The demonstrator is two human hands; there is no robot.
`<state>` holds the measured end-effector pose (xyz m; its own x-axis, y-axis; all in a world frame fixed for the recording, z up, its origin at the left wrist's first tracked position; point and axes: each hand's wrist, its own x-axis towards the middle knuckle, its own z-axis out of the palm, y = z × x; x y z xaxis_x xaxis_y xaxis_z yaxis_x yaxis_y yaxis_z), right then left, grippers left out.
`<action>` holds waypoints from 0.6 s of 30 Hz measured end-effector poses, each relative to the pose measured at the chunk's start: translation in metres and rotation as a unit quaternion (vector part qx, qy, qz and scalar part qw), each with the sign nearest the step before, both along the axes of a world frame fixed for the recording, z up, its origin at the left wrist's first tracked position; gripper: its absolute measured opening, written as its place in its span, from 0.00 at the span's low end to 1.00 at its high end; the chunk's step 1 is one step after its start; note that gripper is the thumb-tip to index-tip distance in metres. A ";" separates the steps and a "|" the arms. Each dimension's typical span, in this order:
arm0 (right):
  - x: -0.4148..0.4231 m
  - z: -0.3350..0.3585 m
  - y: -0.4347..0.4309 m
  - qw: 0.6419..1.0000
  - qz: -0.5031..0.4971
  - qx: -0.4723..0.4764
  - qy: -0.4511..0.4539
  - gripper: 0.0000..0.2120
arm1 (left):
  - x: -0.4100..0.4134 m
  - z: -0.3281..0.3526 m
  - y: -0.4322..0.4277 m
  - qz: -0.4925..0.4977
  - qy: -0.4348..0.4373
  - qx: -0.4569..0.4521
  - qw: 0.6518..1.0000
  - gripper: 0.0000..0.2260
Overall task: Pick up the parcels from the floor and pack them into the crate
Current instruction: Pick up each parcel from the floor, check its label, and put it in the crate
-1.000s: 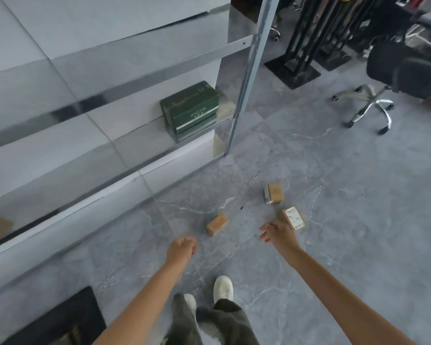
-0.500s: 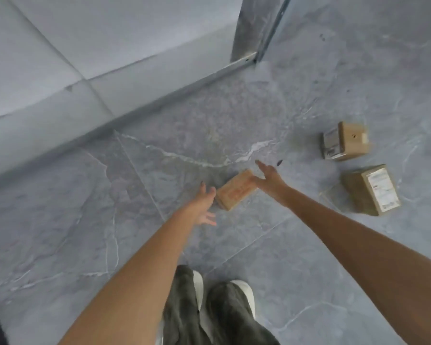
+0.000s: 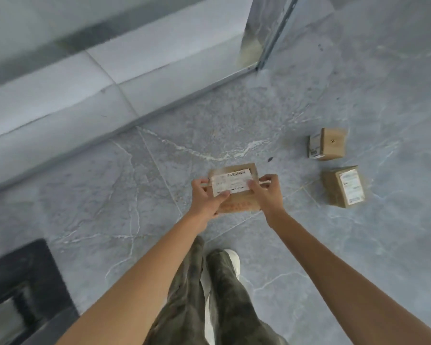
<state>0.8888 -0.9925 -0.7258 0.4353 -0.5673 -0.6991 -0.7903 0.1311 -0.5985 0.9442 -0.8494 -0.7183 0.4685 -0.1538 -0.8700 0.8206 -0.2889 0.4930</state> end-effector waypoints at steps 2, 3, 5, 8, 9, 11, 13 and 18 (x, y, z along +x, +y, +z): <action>0.000 0.064 0.004 0.999 0.022 0.019 -0.020 0.26 | 0.010 0.066 0.008 -0.039 -0.055 -0.001 0.998 0.38; 0.001 0.095 0.006 0.998 0.034 0.038 -0.029 0.31 | 0.016 0.098 0.012 -0.060 -0.078 0.004 0.995 0.42; 0.007 0.157 0.011 0.994 0.051 0.080 -0.048 0.35 | 0.025 0.164 0.019 -0.093 -0.127 0.007 0.987 0.45; 0.016 0.250 0.021 0.986 0.071 0.127 -0.083 0.28 | 0.029 0.260 0.030 -0.102 -0.201 0.006 0.974 0.39; 0.018 0.282 0.024 0.983 0.080 0.129 -0.102 0.25 | 0.029 0.291 0.035 -0.095 -0.217 0.010 0.971 0.37; 0.020 0.340 0.031 0.977 0.104 0.121 -0.139 0.21 | 0.026 0.346 0.049 -0.072 -0.238 0.009 0.969 0.30; 0.024 0.395 0.044 0.970 0.131 0.114 -0.169 0.20 | 0.022 0.402 0.068 -0.047 -0.266 0.005 0.963 0.23; 0.042 0.519 0.100 0.937 0.213 0.083 -0.265 0.24 | 0.015 0.529 0.131 0.023 -0.372 0.036 0.927 0.14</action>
<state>0.9304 -0.8923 -0.2068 0.9085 -0.1663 -0.3835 -0.3893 -0.0027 -0.9211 0.9596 -0.7187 -0.1895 0.9476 -0.0736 -0.3108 0.2734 -0.3158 0.9086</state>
